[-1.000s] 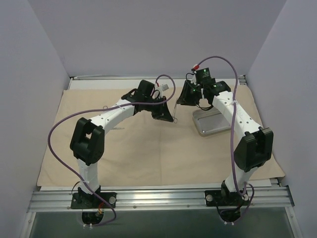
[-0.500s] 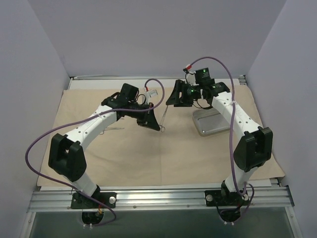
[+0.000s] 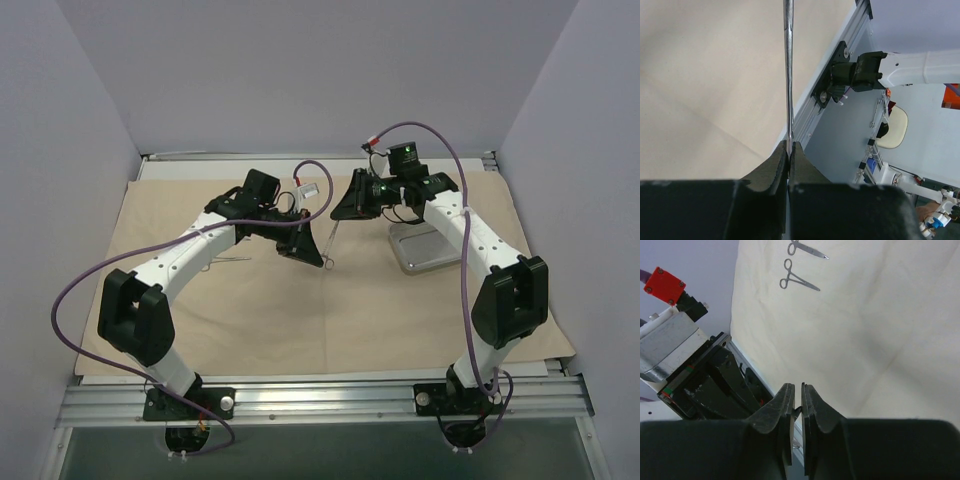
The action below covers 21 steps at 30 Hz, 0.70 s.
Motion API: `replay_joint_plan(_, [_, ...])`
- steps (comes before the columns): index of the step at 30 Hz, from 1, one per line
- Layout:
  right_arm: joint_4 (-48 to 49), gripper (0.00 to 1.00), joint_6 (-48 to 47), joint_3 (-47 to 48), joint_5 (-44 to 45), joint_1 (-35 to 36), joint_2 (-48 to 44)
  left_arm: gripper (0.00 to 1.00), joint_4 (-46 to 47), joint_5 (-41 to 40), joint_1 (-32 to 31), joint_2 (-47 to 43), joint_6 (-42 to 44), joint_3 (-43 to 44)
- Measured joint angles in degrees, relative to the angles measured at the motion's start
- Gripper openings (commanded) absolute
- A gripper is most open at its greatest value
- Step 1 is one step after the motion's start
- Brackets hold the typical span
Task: Open and lay out the surgical kit
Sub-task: Place the medical item in the surgical kit.
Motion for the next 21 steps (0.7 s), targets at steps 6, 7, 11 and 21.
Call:
replay_joint_plan(6, [2.0,0.00,4.3,-1.5,-0.6,0.1,0.0,0.02,-0.9,-0.4,0.5,0.0,0.1,0.0])
replay_joint_plan(7, [2.3,0.00,4.9,-1.5,-0.3,0.2,0.0,0.05,-1.0,-0.5,0.7,0.0,0.3,0.1])
replay_joint_plan(11, [2.8,0.00,7.3,-1.4,0.9,0.5,-0.1,0.65,-2.5,-4.0,1.1,0.0,1.2,1.4])
replay_joint_plan(21, [-5.7,0.00,15.0,2.0,10.4,1.9,-0.3,0.76,-5.7,-31.0,-2.0,-3.1,0.5,12.2])
